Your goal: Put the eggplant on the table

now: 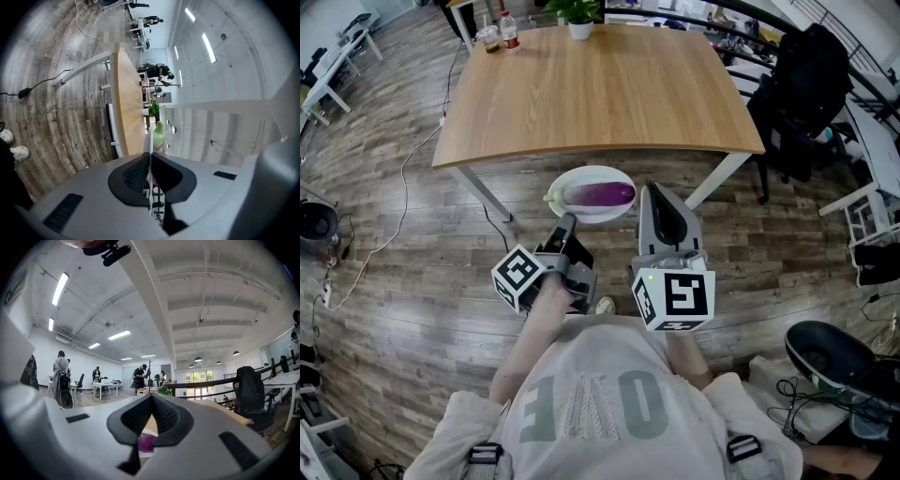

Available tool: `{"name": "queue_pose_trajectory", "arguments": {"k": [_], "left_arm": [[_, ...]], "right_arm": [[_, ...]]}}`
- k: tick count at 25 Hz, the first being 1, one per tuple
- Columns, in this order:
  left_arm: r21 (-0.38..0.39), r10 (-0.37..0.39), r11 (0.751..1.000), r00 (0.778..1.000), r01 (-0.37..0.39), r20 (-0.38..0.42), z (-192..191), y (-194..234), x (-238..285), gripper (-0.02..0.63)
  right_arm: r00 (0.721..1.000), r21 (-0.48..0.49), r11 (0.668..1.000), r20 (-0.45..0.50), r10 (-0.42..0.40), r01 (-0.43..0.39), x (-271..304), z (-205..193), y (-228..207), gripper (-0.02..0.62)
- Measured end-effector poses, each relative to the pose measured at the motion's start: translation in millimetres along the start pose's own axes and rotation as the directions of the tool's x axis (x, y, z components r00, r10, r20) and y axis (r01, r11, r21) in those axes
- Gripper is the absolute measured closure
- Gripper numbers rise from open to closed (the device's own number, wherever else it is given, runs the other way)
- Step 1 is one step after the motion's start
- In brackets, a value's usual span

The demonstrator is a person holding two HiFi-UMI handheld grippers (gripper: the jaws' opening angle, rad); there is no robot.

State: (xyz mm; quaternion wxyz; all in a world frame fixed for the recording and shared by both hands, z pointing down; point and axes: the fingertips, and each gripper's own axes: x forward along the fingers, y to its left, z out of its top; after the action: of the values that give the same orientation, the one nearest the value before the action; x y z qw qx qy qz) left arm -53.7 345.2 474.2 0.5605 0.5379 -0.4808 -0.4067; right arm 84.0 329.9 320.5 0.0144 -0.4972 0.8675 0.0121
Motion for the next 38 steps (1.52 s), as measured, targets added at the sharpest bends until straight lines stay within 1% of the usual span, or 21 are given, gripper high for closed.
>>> {"name": "queue_pose_trajectory", "arguments": {"k": [12,18,23,28,33,38], "left_arm": [[0.002,-0.002,1.000,1.000,0.002,0.005,1,0,0,0.586],[0.005,-0.010,1.000,1.000,0.010,0.015,1,0,-1,0.586],[0.008,-0.006,1.000,1.000,0.006,0.028,5,2,-2,0.586],[-0.001,-0.004,1.000,0.999,0.004,0.032,15,-1,9,0.586],[0.002,-0.008,1.000,1.000,0.008,0.024,18,-3,24,0.586],[0.014,-0.008,1.000,1.000,0.007,0.012,29,2,62,0.586]], "right_arm": [[1.000,0.006,1.000,-0.017,0.010,-0.009,4,-9,-1,0.577],[0.999,0.033,0.999,0.035,0.029,-0.030,7,-3,-3,0.577],[0.999,0.064,0.997,0.033,0.032,-0.034,6,-7,-8,0.577],[0.999,0.078,0.996,0.000,0.033,-0.033,18,-12,-9,0.577],[0.999,0.066,0.997,-0.001,0.037,-0.037,30,-13,-14,0.577],[1.000,0.064,0.998,-0.005,0.021,-0.021,60,-17,-30,0.577]]}}
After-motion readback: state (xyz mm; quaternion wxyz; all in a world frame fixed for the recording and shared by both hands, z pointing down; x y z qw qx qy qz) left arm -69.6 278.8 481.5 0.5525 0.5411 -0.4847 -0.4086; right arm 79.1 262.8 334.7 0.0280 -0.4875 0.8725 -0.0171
